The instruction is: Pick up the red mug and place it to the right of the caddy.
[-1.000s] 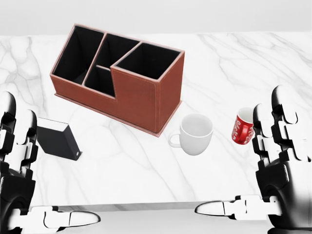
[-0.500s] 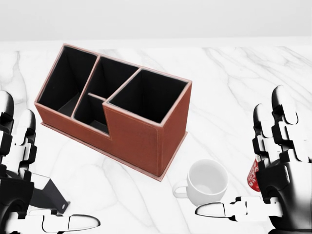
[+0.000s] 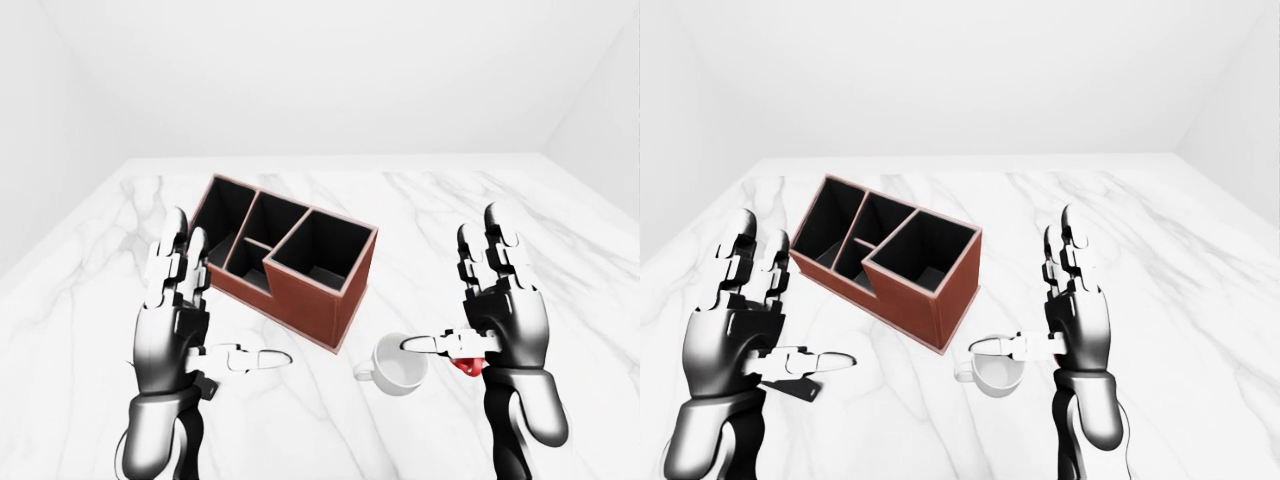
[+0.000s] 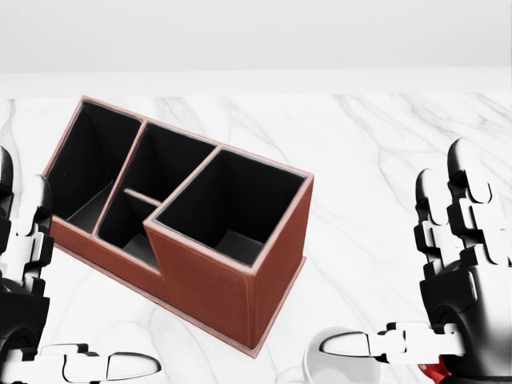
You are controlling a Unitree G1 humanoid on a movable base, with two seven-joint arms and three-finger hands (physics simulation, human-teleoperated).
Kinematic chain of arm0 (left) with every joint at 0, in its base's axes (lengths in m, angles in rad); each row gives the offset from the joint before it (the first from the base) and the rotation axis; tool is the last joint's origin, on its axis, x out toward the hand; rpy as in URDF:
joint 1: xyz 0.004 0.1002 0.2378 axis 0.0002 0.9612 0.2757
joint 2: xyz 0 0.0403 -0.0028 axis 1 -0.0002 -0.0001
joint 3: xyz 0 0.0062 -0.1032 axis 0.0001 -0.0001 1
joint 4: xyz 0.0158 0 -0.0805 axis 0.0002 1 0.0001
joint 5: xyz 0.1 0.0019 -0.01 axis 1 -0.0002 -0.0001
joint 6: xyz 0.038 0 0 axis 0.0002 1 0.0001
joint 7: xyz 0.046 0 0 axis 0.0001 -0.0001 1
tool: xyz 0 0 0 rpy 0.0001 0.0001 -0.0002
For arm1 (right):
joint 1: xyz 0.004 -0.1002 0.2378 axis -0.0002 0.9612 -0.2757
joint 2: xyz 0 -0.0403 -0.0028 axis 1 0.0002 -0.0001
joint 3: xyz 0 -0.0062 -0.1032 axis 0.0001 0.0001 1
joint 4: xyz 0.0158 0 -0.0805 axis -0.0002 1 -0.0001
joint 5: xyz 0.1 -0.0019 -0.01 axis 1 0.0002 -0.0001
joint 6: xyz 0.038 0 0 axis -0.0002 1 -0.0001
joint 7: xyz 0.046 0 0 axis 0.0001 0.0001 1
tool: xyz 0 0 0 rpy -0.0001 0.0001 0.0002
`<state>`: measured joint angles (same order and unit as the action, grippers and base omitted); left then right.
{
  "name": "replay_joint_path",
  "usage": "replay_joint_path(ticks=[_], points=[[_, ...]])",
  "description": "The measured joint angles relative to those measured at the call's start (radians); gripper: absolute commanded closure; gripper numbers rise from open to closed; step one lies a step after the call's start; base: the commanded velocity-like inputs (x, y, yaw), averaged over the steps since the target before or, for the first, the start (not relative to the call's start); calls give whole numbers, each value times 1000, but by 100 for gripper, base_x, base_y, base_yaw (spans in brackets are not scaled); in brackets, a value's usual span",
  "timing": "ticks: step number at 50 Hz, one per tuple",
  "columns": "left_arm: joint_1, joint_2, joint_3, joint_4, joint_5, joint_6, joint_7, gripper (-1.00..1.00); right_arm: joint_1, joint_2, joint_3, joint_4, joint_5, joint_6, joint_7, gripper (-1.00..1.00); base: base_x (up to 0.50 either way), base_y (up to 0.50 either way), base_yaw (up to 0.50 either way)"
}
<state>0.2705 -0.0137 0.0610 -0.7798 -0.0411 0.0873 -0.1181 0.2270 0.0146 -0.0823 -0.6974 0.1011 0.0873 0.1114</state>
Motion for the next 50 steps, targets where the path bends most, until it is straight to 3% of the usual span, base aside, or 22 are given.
replay_joint_path(ticks=[37,50], points=[[7,-8,22,-26,-5,0,-12,-100,9,-1,1,-7,7,0,-9,-100,7,-1,0],[6,-9,19,-21,-1,0,-12,-100,-6,-23,-114,-117,15,0,69,-100,0,0,0]])
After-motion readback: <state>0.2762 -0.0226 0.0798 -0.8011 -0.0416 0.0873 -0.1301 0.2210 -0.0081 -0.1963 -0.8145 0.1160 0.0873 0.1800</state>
